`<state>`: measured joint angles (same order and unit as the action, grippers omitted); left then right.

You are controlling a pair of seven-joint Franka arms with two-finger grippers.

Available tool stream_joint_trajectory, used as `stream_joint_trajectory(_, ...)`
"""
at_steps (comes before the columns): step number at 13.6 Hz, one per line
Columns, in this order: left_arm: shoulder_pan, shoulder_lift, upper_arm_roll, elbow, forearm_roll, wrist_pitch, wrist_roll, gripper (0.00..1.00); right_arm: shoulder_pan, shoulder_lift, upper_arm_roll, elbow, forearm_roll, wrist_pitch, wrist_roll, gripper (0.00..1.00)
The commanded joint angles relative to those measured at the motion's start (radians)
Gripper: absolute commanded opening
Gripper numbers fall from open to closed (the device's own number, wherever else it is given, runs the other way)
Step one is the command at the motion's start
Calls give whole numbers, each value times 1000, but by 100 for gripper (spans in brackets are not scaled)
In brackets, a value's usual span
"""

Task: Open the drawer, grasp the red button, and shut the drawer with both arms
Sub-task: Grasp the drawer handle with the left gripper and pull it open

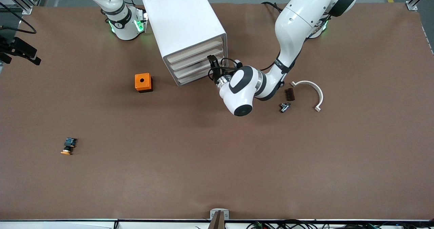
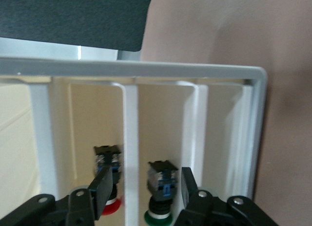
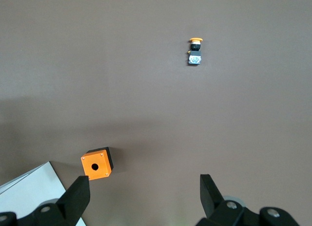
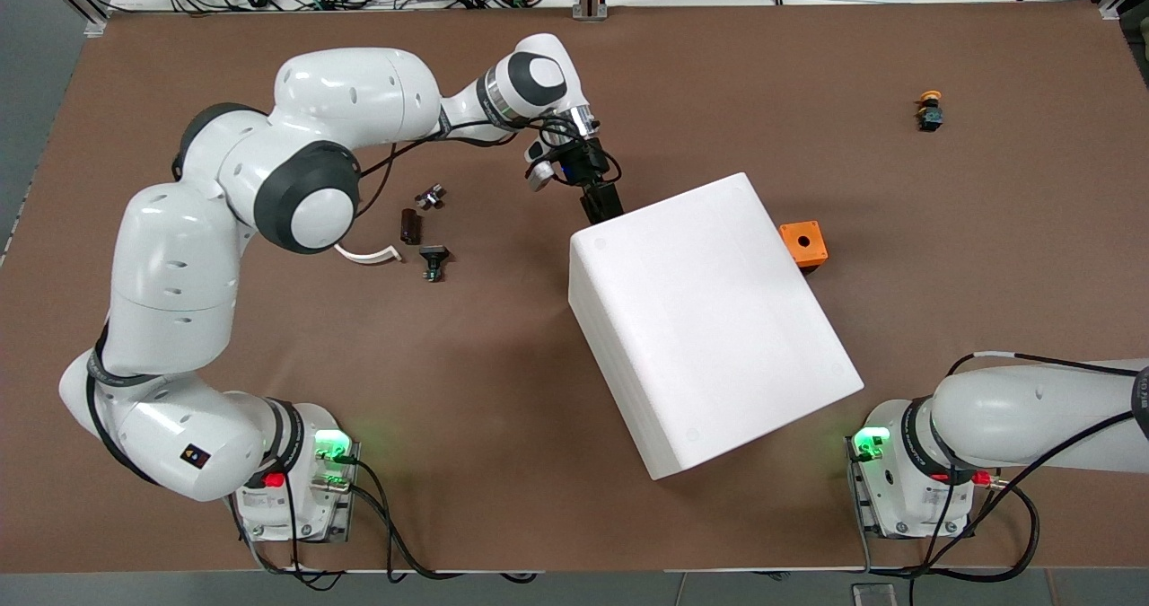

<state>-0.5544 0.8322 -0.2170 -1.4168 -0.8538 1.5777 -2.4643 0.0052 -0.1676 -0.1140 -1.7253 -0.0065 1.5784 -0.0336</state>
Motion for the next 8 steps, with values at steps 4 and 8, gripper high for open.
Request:
stream_joint_trajectory(4, -25, 24, 2, 10, -100, -16, -15, 46, -16, 6, 7, 23, -13, 0, -28, 100)
stream_joint_trajectory(8, -44, 44, 2, 12, -100, -8, -13, 37, -19, 124, 11, 53, -20, -3, -46, 100)
